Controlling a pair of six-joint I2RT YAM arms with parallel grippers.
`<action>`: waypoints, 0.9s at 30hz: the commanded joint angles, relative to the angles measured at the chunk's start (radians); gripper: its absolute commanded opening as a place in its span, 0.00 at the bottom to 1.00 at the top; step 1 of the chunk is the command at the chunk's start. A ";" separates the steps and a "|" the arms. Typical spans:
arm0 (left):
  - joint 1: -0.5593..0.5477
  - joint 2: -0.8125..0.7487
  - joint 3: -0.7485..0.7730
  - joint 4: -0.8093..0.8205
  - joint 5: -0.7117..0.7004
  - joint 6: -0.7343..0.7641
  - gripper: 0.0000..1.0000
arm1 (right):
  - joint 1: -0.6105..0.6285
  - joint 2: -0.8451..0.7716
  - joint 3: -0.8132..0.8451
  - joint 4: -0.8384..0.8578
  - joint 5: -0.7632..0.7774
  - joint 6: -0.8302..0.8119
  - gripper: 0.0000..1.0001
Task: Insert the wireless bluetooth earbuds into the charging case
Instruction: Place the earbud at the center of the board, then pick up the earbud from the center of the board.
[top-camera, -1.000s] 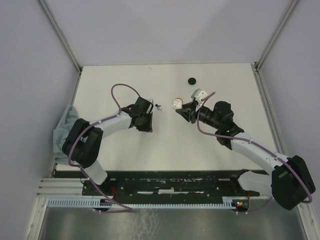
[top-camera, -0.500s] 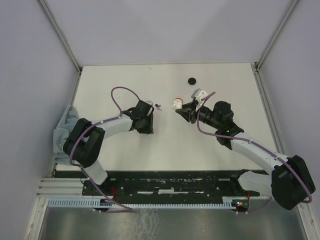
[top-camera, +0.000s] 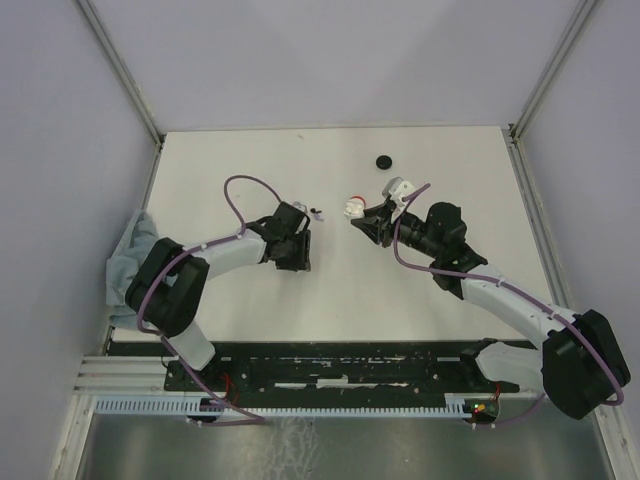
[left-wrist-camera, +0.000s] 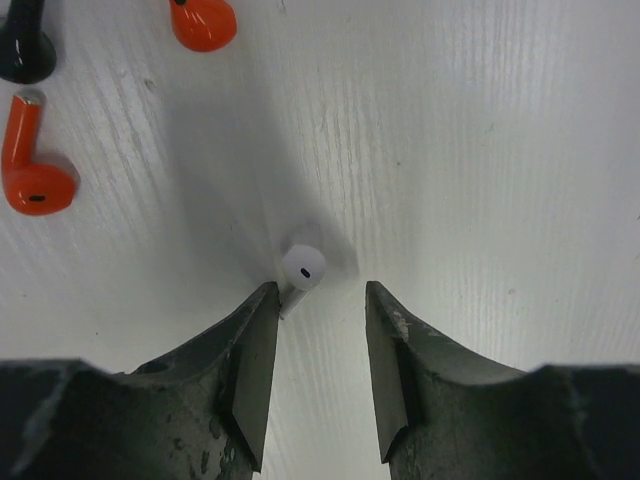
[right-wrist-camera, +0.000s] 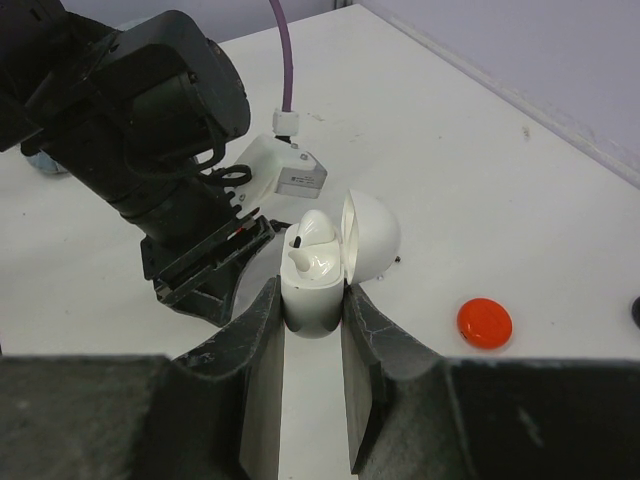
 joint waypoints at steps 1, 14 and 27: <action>-0.009 -0.047 0.038 -0.091 -0.043 -0.007 0.48 | -0.001 -0.001 0.010 0.056 0.009 0.004 0.10; -0.063 0.089 0.326 -0.353 -0.130 0.193 0.50 | -0.001 -0.007 0.012 0.022 0.015 -0.014 0.10; -0.080 0.238 0.435 -0.413 -0.158 0.278 0.44 | -0.002 -0.005 0.008 0.010 0.019 -0.015 0.10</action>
